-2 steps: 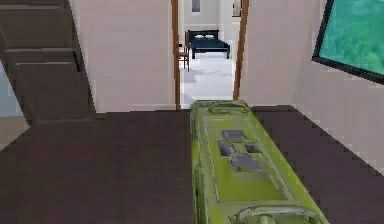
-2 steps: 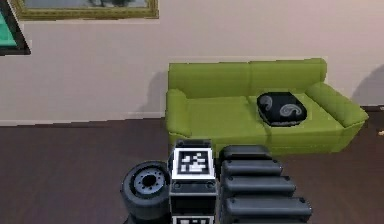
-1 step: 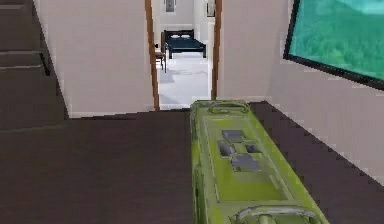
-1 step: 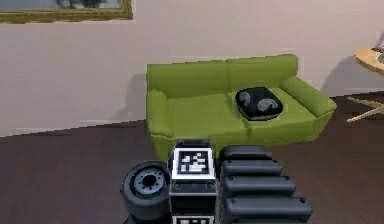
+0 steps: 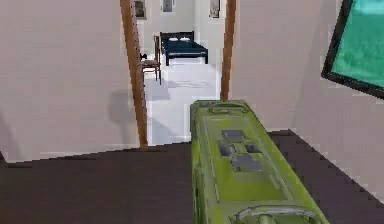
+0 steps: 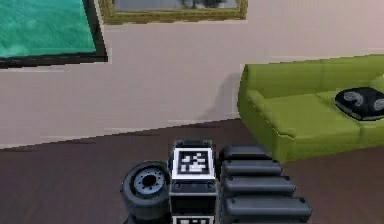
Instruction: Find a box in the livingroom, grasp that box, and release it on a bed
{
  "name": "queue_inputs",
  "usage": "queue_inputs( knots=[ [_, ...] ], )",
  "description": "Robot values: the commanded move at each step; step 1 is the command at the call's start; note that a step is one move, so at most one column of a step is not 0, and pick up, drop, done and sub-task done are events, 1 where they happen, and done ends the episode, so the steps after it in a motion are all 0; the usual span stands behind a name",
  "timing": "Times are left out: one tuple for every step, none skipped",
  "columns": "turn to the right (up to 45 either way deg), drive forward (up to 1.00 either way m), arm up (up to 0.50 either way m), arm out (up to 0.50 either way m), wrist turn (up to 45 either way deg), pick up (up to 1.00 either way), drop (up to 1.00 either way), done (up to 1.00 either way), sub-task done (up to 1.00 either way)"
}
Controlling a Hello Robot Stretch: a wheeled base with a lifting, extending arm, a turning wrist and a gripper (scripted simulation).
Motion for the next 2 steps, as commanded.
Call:
queue_inputs(
  knots=[
    [0.0, 1.0, 0.0, 0.0, 0.0, 0.0, 0.0, 0.0, 0.0],
    [0.0, 0.9, 0.0, 0.0, 0.0, 0.0, 0.0, 0.0, 0.0]
  ],
)
